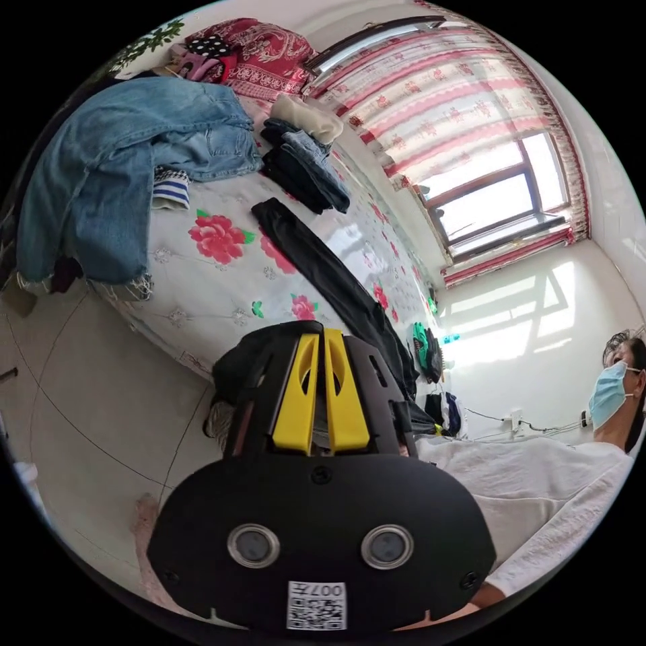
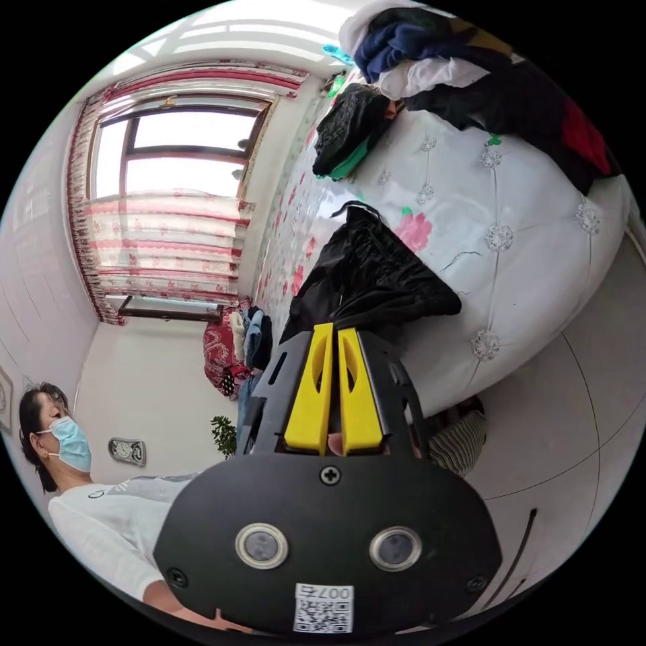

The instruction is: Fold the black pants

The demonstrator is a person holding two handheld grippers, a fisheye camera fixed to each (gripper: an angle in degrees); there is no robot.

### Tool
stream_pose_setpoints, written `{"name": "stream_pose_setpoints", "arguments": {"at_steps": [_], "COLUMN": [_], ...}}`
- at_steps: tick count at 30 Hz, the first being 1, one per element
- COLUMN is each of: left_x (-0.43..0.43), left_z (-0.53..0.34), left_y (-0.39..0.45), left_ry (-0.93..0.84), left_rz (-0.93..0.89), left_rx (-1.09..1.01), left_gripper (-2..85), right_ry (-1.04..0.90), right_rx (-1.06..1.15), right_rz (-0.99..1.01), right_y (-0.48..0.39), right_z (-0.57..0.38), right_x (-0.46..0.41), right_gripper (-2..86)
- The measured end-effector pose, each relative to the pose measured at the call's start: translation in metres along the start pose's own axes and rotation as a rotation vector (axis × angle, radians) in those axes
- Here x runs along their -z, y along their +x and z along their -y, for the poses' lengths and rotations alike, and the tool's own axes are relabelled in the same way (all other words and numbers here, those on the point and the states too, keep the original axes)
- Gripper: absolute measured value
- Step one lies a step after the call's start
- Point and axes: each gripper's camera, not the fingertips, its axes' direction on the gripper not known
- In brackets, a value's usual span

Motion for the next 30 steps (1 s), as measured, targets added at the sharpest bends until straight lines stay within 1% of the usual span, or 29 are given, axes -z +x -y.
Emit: {"name": "stream_pose_setpoints", "arguments": {"at_steps": [4,6,11,14,16,18,19,21,23,24,27,30], "left_x": [0.002,-0.005,-0.040,-0.073,-0.101,-0.149,-0.162,-0.214,-0.238,-0.247,-0.264,-0.280], "left_z": [0.023,0.042,0.101,0.157,0.198,0.258,0.273,0.321,0.341,0.349,0.353,0.340], "left_y": [0.020,0.030,0.051,0.062,0.071,0.083,0.085,0.090,0.094,0.099,0.110,0.119], "left_ry": [0.051,0.071,0.044,0.018,0.014,0.009,0.000,-0.107,-0.145,-0.142,-0.146,-0.187], "left_rz": [-0.026,-0.035,0.006,0.033,0.070,0.110,0.124,0.169,0.249,0.268,0.300,0.323], "left_rx": [-0.037,-0.040,-0.024,-0.001,-0.006,-0.044,-0.038,-0.037,-0.028,-0.073,-0.185,-0.281], "left_gripper": [-1.0,-1.0,-0.9,-0.8,-0.5,1.1,2.0,6.2,6.3,6.2,6.5,6.1], "right_ry": [0.037,0.049,0.024,-0.028,-0.066,-0.080,-0.071,-0.063,-0.064,-0.057,-0.065,-0.099], "right_rx": [0.030,0.042,0.115,0.160,0.230,0.254,0.259,0.268,0.266,0.284,0.328,0.313], "right_rz": [-0.089,-0.104,-0.184,-0.233,-0.300,-0.357,-0.382,-0.429,-0.484,-0.508,-0.603,-0.735], "right_y": [-0.031,-0.046,-0.104,-0.150,-0.194,-0.221,-0.234,-0.250,-0.261,-0.267,-0.263,-0.237], "right_z": [0.001,0.005,0.037,0.075,0.114,0.146,0.164,0.183,0.191,0.192,0.182,0.164], "right_x": [-0.011,-0.015,-0.039,-0.075,-0.122,-0.166,-0.194,-0.229,-0.251,-0.258,-0.263,-0.257], "right_gripper": [-0.3,-0.3,-0.2,0.0,0.3,1.0,1.8,2.8,3.8,4.4,5.7,7.1]}}
